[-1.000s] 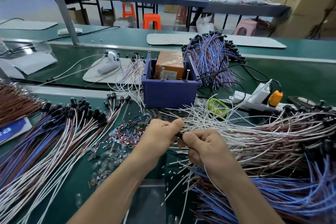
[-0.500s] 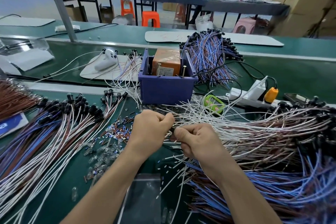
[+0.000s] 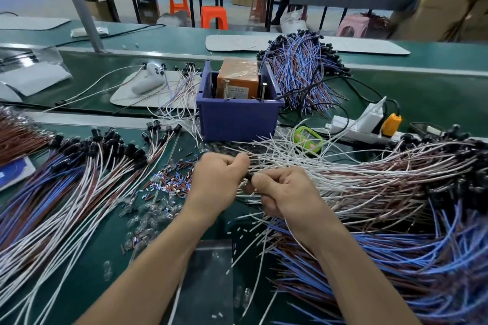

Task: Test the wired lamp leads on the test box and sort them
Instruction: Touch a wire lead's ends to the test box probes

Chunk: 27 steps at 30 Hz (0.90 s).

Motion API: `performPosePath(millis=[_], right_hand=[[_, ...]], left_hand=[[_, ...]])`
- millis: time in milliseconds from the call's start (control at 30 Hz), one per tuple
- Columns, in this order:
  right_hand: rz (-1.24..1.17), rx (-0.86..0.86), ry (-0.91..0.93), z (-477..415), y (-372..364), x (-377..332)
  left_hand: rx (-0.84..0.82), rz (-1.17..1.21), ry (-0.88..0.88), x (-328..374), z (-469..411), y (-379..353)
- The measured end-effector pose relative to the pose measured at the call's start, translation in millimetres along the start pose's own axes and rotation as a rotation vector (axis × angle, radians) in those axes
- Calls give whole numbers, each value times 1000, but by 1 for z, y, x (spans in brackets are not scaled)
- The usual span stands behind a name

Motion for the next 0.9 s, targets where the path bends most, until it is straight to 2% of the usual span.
performPosePath(millis=[67,133,167,267,367,467,533,567,667,733,900], right_hand=[[-4,12,1,-3,-1,-1],[4,21,12,-4,-3,-5],[12,22,11,-3,-5,-6],[-4,7,-5,1,-2,-4],[-29,16,5,4,0,-1],[17,10,19,3,-1,0],[43,-24,21,3,-3,0],[41,-37,21,3,-3,0],[10,-63,18,3,-3,0],[-7,-55,14,3,-3,1],[29,-38,-7,2,0,1]], left_hand=[[209,-267,-315,11,6,12],[265,-341,-463,17,11,16],[270,-326,-415,16,8,15],[246,-190,-62,1,-7,19],[213,-100,86,-20,-18,32],[122,-171,140,-22,-19,29],[-1,-280,177,-17,-19,19],[-55,-245,180,-14,-22,12],[-110,224,194,-2,-27,-2],[-116,328,189,1,-30,-2],[157,-98,61,2,-27,48]])
Point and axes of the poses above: each hand's wrist, its own z-axis away from the middle knuckle, its own y-axis out of the back of the hand, x = y × z, the point moved 3 cm from there along -z, towards the middle knuckle, and after that the axes turned 5 degrees about -z, right-handed, at the moved point
